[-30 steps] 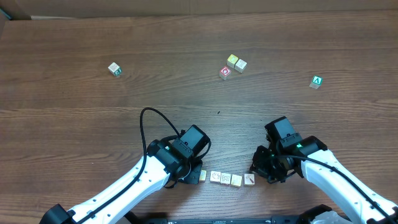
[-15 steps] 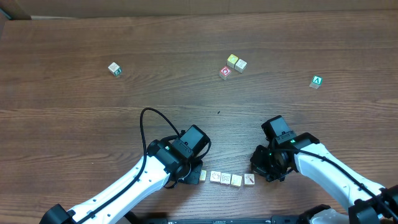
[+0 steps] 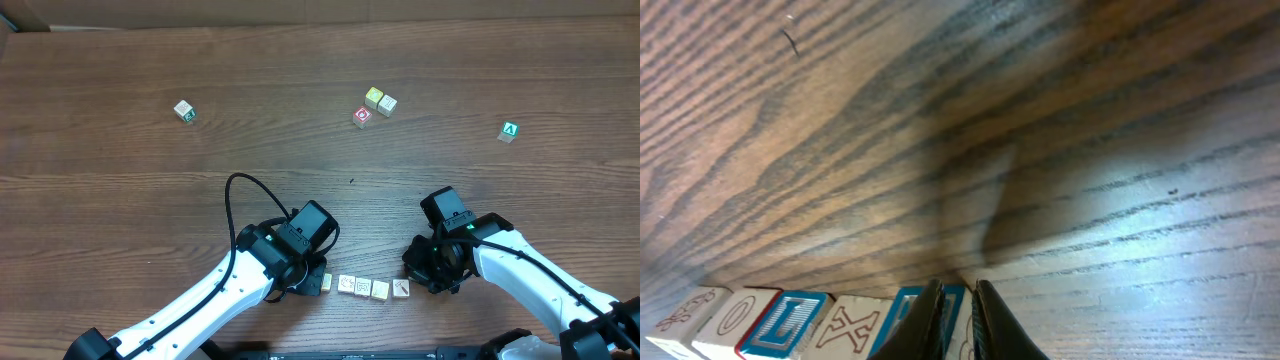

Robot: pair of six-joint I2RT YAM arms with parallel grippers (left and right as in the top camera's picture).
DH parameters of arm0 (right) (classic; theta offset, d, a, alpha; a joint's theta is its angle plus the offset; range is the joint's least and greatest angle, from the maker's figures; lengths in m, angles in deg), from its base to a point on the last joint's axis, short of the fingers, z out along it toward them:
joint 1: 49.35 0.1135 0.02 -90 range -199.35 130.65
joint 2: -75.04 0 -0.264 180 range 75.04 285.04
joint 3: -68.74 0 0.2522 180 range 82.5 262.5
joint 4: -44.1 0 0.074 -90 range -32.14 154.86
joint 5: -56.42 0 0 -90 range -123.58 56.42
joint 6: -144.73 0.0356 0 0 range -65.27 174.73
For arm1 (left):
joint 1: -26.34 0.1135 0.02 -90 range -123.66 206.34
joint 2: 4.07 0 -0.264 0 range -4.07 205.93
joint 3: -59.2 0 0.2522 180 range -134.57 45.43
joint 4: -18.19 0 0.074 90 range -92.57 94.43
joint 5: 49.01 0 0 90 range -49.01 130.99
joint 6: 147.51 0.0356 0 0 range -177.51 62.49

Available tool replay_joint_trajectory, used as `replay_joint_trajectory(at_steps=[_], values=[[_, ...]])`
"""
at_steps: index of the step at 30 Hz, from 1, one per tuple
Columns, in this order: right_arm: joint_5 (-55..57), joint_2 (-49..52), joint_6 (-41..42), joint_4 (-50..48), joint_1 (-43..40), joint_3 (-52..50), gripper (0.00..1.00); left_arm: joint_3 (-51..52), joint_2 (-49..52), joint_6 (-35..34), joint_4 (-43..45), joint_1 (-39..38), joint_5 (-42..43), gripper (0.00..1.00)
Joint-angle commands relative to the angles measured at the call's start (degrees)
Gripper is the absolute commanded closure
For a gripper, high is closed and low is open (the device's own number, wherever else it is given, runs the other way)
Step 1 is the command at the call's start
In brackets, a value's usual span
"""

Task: Flip 5 blocks

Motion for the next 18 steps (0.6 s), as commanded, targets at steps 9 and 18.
replay_joint_trajectory(at_steps=[9, 18], values=[[0.39, 0.17, -0.87, 1.07, 0.7, -0.31, 0.88, 0.52, -0.52, 1.29, 0.07, 0.31, 0.7, 0.94], [0.42, 0.17, 0.07, 1.05, 3.67, -0.31, 0.89, 0.52, -0.52, 1.29, 0.07, 0.31, 1.29, 0.94]])
